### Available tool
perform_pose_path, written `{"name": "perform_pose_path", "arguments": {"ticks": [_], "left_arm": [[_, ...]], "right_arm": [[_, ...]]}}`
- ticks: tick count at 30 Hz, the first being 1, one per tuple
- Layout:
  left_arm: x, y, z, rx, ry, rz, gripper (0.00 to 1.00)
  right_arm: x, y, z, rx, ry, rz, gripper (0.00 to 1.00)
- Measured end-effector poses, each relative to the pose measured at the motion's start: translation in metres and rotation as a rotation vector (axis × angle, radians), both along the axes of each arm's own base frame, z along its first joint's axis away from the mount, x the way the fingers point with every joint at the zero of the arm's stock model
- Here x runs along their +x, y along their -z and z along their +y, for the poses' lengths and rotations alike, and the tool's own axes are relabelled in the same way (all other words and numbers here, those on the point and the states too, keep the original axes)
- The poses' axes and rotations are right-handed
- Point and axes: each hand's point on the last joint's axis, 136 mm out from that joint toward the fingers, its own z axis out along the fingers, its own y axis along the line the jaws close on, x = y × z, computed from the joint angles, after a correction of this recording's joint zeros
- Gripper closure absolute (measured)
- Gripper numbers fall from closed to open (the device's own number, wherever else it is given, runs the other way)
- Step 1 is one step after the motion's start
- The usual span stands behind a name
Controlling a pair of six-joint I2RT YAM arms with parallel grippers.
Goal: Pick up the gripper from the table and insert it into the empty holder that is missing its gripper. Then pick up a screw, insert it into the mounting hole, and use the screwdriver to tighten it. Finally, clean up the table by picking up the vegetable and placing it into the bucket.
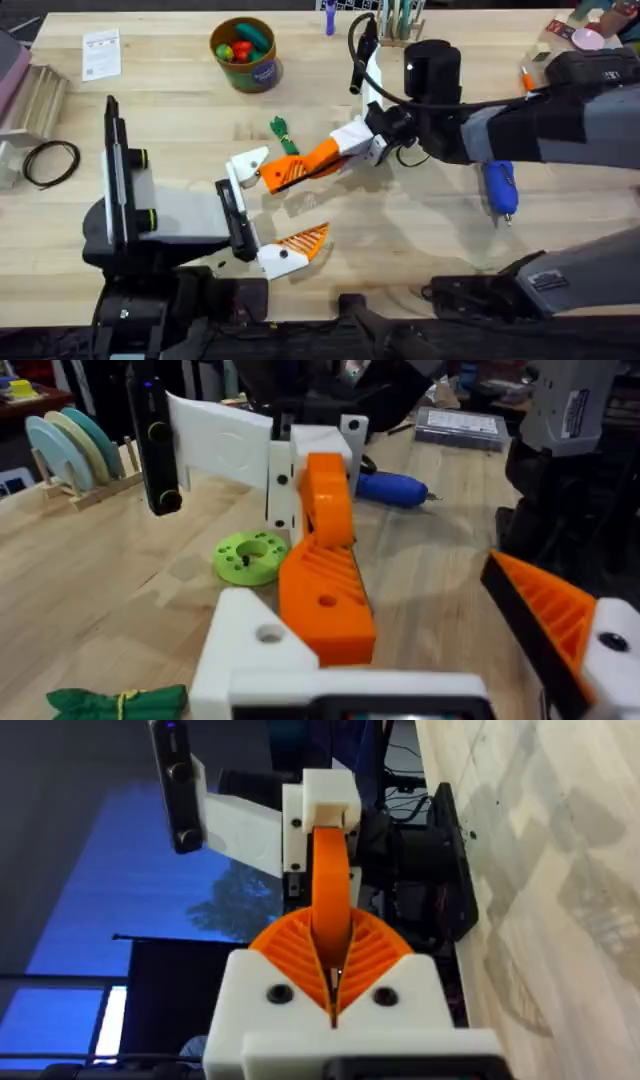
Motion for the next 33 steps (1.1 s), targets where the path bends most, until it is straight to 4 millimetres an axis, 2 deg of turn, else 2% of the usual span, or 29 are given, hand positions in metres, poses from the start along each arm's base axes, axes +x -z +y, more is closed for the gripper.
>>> {"name": "perform_pose_path", "arguments": {"ticks": [14,33], "left_arm": [[0.000,0.000,0.000,0.004,-0.001,-0.011,0.015],[0.010,0.000,0.005,0.011,-0.059,-0.018,0.014]], "right_arm": [[0.009,-0.006,0.005,0.001,0.021,-0.030,0.993],[0.011,-0.003,0.015,-0.015,0.035,-0.041,0.993]]}}
